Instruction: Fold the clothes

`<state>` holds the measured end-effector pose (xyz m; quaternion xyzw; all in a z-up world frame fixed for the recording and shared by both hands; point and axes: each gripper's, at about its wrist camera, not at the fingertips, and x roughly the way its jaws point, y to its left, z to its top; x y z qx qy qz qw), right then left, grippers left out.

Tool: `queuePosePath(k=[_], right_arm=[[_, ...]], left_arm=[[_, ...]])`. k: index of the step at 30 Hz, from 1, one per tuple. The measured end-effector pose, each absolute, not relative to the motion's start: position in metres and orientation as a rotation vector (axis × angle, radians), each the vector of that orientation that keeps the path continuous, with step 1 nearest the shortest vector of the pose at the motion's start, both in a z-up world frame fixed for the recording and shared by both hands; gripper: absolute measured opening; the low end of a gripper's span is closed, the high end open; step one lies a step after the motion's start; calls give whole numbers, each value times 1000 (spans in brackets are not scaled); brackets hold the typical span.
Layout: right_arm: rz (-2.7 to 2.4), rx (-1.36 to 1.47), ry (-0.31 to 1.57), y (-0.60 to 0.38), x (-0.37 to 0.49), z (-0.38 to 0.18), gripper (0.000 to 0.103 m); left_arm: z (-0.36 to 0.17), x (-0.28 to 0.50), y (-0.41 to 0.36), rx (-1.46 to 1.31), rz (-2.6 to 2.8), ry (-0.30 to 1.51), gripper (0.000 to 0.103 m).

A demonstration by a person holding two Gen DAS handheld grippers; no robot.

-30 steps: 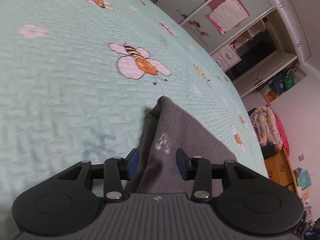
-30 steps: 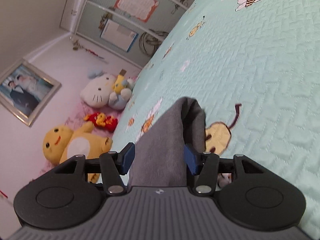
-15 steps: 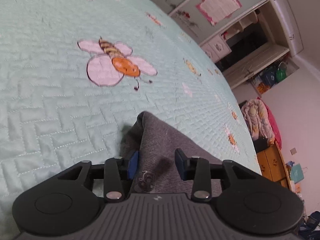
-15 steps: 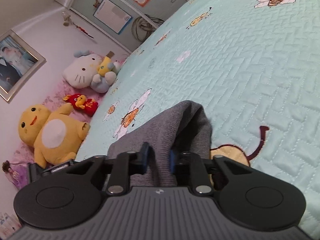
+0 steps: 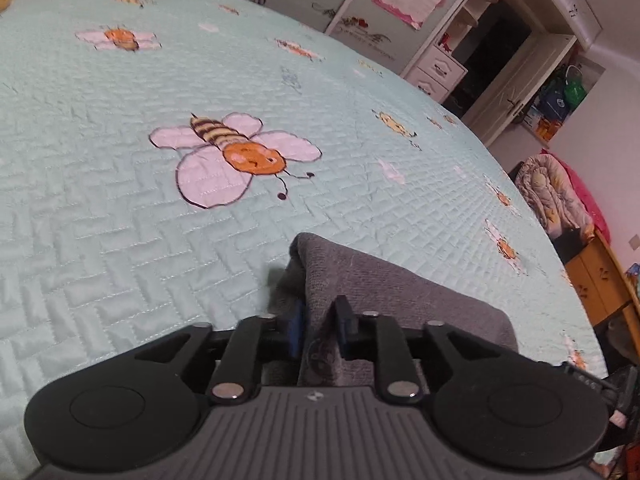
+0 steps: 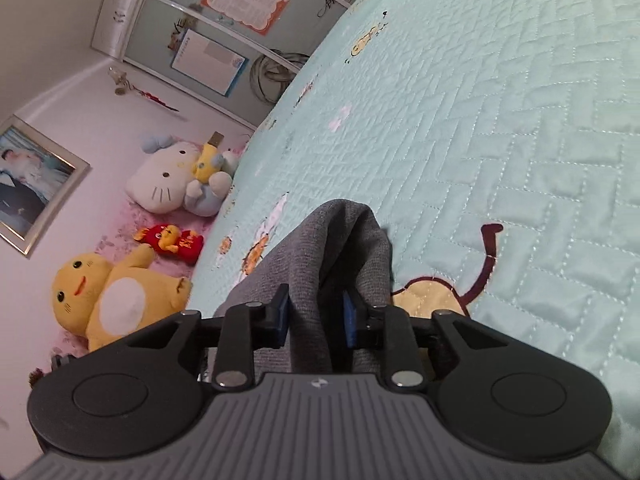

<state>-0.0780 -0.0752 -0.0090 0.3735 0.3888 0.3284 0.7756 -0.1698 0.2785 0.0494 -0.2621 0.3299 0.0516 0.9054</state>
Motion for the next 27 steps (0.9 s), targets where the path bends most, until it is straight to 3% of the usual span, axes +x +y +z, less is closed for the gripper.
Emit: queuePosePath(k=[9,14,16,17,18,22,25,26,27], right_arm=[[849,606,760,-99,-139,41,31],[1025,522,844,-80,-175,39,31],[1009,463,874,-73,-178,22,25],[995,421,881,-69,-180,14,4],[982,384,884,-67,-181,6,0],[980,397,866,-73,-183,10,0],[976,370,844,-75,-190,27,14],[988,374,826,-78,-195,33,26],[1000,369,812,-83,-199,34,31]], left_arm=[[105,-250,220,-290,-38,600,36],[70,-268,196,-190,-84,712,37],[55,-269,193,-164,-73,747,35],[54,-271,193,-159,-74,746,35],[53,-272,193,-153,-74,746,34],[51,-277,193,-144,-78,746,36],[62,-291,196,-211,-97,729,37],[67,-298,197,-236,-117,710,37],[65,-303,195,-237,-129,712,42]])
